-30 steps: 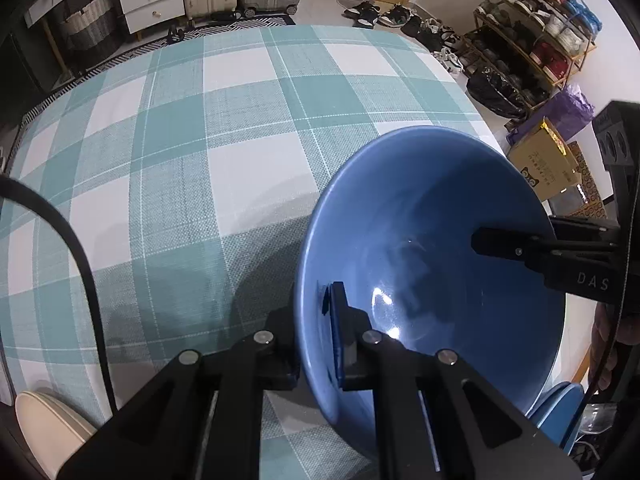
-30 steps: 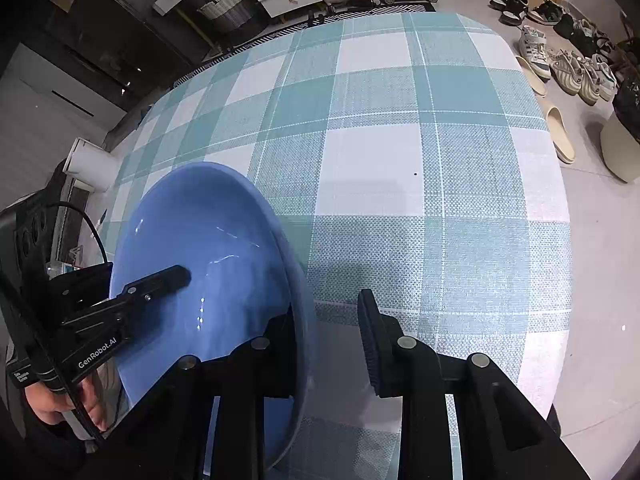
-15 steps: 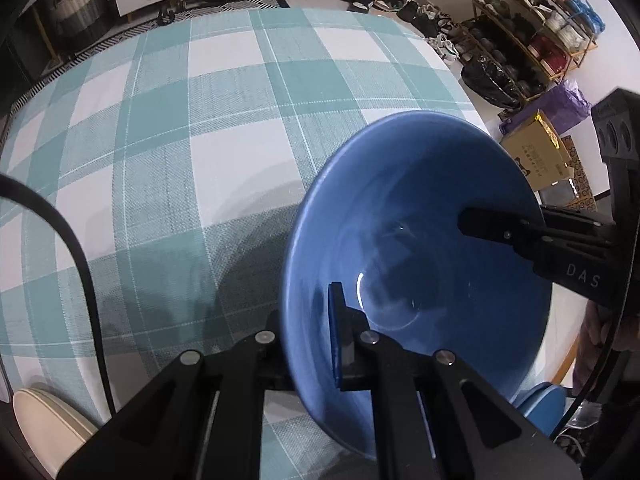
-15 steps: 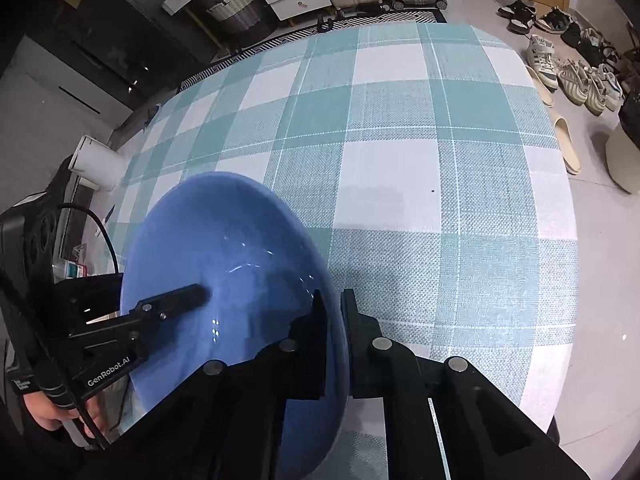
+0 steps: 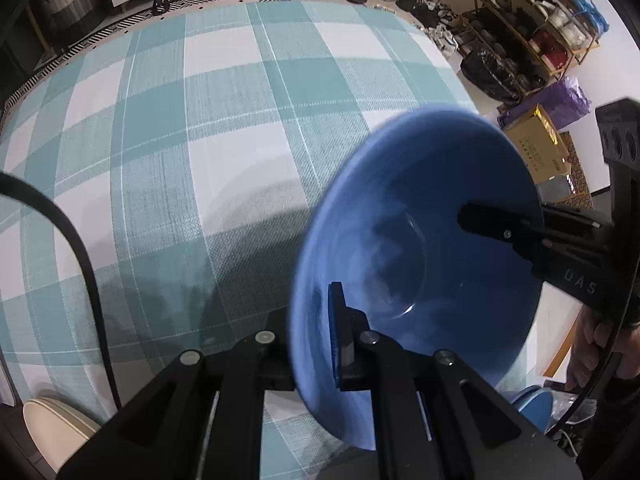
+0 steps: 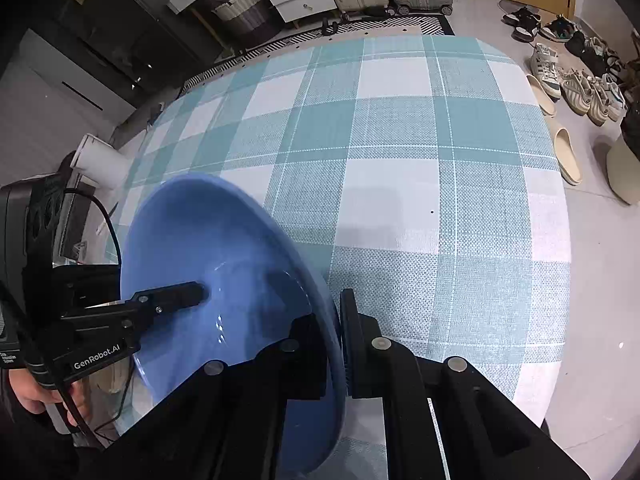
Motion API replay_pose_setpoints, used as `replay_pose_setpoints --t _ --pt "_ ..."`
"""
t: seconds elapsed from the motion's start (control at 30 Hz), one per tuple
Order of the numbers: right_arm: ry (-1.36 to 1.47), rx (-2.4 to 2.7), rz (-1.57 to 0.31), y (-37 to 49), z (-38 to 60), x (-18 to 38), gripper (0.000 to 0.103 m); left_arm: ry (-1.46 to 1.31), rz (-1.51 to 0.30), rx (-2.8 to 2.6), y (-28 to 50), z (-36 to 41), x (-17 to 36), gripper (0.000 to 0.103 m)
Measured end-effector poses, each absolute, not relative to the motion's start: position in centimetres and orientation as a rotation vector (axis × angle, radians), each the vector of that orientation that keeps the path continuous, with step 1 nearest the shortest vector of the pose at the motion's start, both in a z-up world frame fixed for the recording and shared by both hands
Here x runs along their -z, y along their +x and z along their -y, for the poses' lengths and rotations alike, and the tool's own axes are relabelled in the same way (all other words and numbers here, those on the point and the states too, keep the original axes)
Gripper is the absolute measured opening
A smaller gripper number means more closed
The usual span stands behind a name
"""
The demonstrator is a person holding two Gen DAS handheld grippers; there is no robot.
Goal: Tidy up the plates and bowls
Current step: 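Carry the blue bowl with both tools toward the nested bowls, then lower the held blue bowl into the nested blue bowls with both tools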
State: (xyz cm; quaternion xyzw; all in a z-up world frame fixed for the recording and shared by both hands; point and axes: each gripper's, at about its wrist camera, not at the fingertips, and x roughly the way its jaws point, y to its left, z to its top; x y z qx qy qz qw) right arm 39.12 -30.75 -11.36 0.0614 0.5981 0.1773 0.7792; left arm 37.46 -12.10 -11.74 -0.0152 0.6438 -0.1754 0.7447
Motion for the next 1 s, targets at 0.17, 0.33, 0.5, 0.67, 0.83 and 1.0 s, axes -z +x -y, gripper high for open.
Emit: replay_pose_setpoints --t 0.17,0.33,0.5,0.67,0.83,1.0 --pt "0.120 -0.377 -1.331 39.1 30.4 12.4 0.005 -0.051 -1.452 0.380 37.2 11.4 12.8 0.011" --pt "0.121 -0.387 -1.362 39.1 30.0 13.1 0.005 0.006 -1.462 0.383 36.5 12.1 13.1 0.009" --pt "0.098 -0.379 -1.392 39.1 29.4 14.0 0.006 -0.016 -1.474 0.387 36.2 12.1 13.4 0.008" --pt "0.107 -0.387 -1.397 39.2 29.5 14.1 0.006 -0.057 -1.501 0.398 36.6 11.4 13.4 0.007" --pt "0.123 -0.386 -1.386 39.8 29.9 13.1 0.006 -0.029 -1.506 0.401 36.8 11.5 12.1 0.007" --pt "0.104 -0.387 -1.392 39.9 29.8 11.8 0.005 -0.054 -1.522 0.414 36.9 11.2 11.0 0.007"
